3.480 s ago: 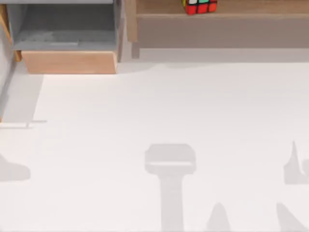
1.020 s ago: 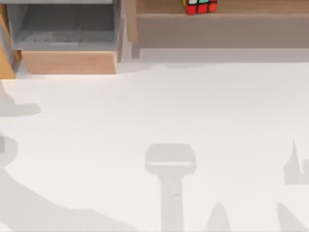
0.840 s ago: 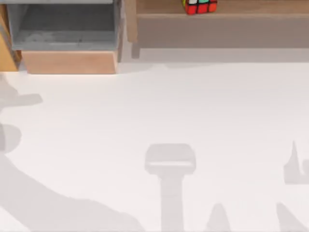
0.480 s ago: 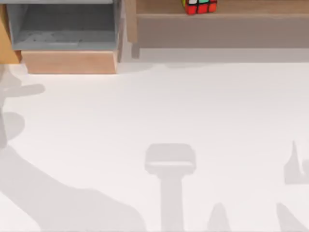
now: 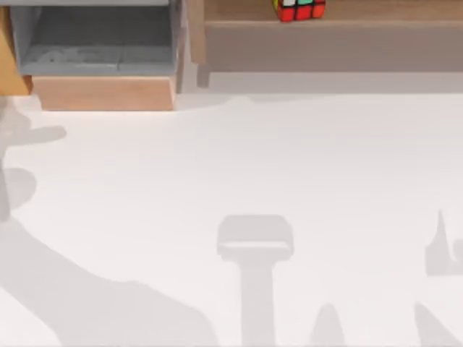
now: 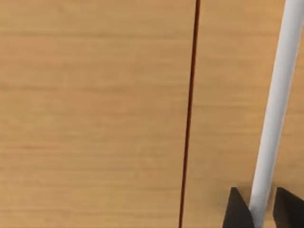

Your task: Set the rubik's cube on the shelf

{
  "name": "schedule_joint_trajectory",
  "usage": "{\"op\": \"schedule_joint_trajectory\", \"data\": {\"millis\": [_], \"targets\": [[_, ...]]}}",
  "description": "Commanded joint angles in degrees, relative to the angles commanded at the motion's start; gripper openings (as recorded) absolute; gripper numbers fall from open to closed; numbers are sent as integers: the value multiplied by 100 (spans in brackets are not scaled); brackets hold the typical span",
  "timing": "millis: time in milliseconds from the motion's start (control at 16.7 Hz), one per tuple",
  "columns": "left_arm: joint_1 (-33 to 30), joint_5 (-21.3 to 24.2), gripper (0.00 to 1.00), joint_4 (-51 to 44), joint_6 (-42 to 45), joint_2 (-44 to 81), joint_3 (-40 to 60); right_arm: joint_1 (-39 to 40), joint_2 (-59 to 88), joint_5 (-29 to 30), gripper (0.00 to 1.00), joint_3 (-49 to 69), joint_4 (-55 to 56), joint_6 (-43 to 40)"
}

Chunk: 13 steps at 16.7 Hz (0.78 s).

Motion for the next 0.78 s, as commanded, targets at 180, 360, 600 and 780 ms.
{"op": "schedule_joint_trajectory", "data": {"millis": [180, 360, 600, 780], "targets": [[0, 0, 68, 0, 0, 0, 0, 0, 0, 0, 100, 0, 0, 0], [0, 0, 90, 0, 0, 0, 0, 0, 0, 0, 100, 0, 0, 0], [0, 0, 100, 0, 0, 0, 0, 0, 0, 0, 100, 0, 0, 0], [0, 0, 100, 0, 0, 0, 0, 0, 0, 0, 100, 0, 0, 0]]}}
